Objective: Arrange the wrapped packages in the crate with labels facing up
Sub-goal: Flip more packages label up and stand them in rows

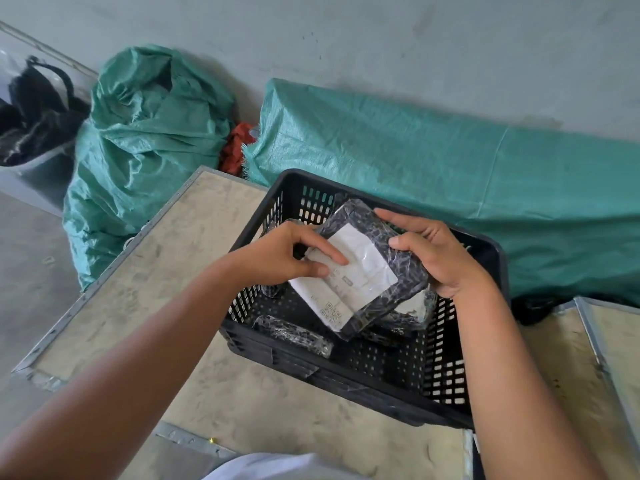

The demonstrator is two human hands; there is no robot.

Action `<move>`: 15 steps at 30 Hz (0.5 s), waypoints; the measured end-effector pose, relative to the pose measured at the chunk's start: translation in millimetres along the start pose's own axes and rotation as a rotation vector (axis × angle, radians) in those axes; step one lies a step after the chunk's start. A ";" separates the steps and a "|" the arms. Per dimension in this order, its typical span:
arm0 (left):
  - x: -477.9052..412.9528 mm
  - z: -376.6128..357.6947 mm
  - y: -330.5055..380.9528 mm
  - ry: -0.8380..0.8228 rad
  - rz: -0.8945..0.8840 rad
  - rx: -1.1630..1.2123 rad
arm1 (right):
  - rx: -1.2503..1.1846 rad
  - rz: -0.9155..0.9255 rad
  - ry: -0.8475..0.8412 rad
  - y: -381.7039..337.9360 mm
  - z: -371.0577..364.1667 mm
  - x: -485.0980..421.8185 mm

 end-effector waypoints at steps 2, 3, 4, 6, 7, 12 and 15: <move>-3.4 -1.7 -9.1 0.002 0.015 0.012 | -0.004 -0.008 0.037 4.2 3.3 -0.1; -5.5 -1.8 -14.5 0.010 0.034 0.035 | -0.026 -0.002 0.069 6.5 5.4 0.1; -7.8 -1.5 -20.4 0.023 0.056 0.065 | -0.051 0.010 0.101 8.9 7.0 0.6; -12.7 -0.5 -32.1 0.068 0.103 0.117 | -0.070 0.039 0.185 15.9 8.5 2.5; -16.0 -0.2 -37.5 0.097 0.128 0.135 | -0.048 0.044 0.229 21.0 7.8 3.1; -39.1 -3.0 -62.9 0.289 0.255 0.242 | 0.248 -0.095 0.163 56.2 -16.4 -5.8; -51.7 -1.5 -76.6 0.351 0.313 0.147 | 0.375 -0.169 0.135 73.7 -33.5 -21.9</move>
Point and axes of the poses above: each hand's wrist, its own x-axis away from the middle knuckle, its own z-axis out of the back of the hand, y = z × x, the point moved 3 cm from there along -x, towards the middle knuckle, and after that the axes turned 4 degrees about z, right-handed, at the moved point
